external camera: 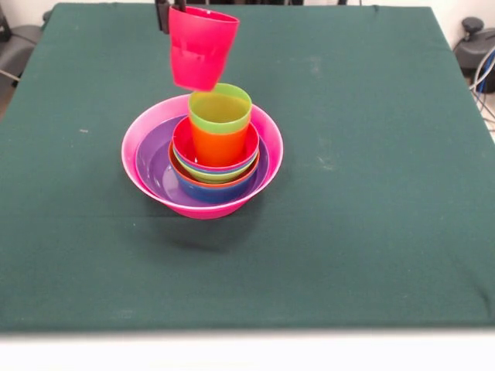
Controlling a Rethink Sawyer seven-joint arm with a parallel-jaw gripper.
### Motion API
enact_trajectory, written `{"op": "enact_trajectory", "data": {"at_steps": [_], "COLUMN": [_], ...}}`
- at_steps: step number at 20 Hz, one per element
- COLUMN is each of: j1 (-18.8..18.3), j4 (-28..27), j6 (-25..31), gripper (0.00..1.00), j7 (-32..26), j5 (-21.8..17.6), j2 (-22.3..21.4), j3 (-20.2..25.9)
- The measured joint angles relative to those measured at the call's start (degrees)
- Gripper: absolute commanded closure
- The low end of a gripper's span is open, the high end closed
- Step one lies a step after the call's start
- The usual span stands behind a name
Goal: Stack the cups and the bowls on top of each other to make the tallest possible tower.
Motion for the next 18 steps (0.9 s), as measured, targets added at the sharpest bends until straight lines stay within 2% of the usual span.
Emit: {"op": "enact_trajectory", "data": {"at_steps": [18], "j1": [0.18], "j4": [0.00], "j6": [-1.65], "gripper": [1.00], "j7": [0.00], "j5": [0.00], "j2": [3.00], "j3": [-1.23]}}
